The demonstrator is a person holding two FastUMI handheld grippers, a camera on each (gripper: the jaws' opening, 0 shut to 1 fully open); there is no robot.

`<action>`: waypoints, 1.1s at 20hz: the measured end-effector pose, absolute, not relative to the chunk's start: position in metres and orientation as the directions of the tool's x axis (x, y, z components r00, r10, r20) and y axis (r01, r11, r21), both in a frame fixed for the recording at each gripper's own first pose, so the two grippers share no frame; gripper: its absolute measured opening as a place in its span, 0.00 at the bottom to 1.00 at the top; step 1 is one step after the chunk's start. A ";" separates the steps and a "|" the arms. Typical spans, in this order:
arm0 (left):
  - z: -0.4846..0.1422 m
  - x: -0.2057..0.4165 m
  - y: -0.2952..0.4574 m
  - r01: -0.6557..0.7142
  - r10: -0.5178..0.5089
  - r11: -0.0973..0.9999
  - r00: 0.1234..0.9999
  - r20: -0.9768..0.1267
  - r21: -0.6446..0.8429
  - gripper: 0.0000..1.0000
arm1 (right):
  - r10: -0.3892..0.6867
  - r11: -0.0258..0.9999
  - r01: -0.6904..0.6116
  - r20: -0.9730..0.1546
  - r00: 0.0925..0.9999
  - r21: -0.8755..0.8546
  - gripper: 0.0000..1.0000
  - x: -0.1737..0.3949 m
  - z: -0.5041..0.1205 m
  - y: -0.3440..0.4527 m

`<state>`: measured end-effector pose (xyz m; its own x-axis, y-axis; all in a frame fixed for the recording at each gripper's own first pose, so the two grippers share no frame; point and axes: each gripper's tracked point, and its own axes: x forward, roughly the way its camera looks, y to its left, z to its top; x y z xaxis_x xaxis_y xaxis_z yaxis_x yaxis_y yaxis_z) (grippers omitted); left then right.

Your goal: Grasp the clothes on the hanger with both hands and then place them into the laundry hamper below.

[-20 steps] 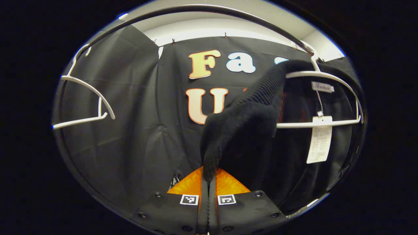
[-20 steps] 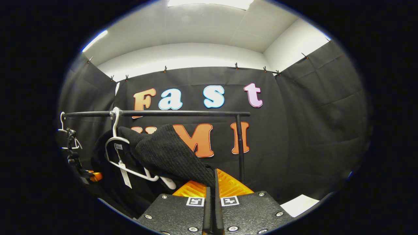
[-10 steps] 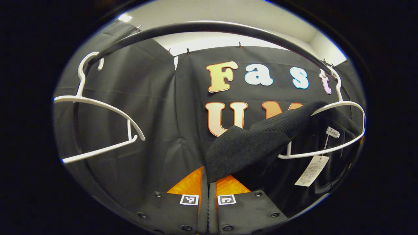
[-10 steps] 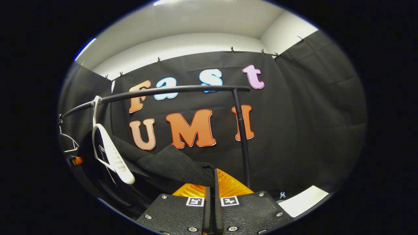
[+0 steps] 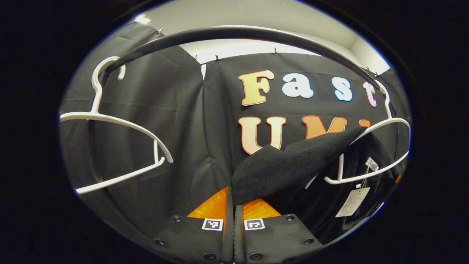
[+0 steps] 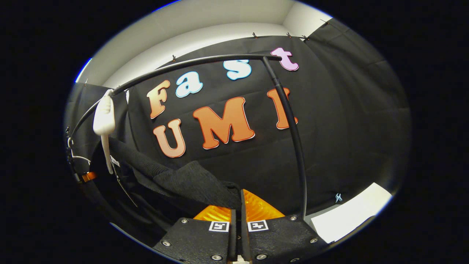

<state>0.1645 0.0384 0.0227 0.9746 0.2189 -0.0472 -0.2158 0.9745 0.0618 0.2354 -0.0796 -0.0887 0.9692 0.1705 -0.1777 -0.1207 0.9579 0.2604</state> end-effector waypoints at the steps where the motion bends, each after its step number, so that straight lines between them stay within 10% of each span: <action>1: 0.027 0.161 0.040 -0.222 0.224 0.973 0.974 -0.044 0.061 0.07 | 0.177 0.958 -0.126 -0.184 0.967 0.257 0.04 0.236 -0.092 -0.075; 11: 0.004 0.157 0.080 -0.275 0.283 0.958 0.954 -0.104 0.086 0.07 | 0.230 0.949 -0.152 -0.278 0.932 0.277 0.04 0.224 -0.136 -0.019; 22: -0.099 0.150 0.025 -0.081 0.103 0.993 0.946 -0.307 0.082 0.07 | 0.232 0.951 -0.116 -0.416 0.879 0.287 0.04 0.203 -0.209 0.022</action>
